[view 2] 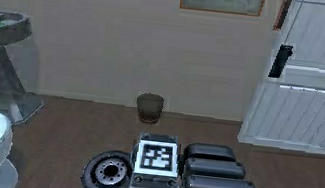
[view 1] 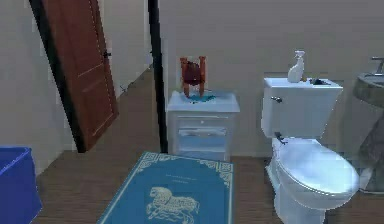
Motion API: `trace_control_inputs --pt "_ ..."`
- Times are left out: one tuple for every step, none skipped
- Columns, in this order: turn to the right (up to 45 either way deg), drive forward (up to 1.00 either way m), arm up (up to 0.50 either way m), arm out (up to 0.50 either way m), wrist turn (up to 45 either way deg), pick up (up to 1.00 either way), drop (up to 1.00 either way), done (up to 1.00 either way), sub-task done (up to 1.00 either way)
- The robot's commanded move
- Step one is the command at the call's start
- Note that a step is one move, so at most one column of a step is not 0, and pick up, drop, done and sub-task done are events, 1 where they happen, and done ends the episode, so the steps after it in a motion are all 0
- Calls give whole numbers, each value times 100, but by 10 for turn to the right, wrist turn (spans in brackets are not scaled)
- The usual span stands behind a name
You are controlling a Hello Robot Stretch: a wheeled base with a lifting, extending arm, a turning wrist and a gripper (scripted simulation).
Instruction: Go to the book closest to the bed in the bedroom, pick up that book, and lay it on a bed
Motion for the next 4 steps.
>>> trace_control_inputs --pt "-240 0 0 0 0 0 0 0 0" --pt "-30 0 0 0 0 0 0 0 0" --pt "0 50 0 0 0 0 0 0 0" --pt "0 100 0 0 0 0 0 0 0"
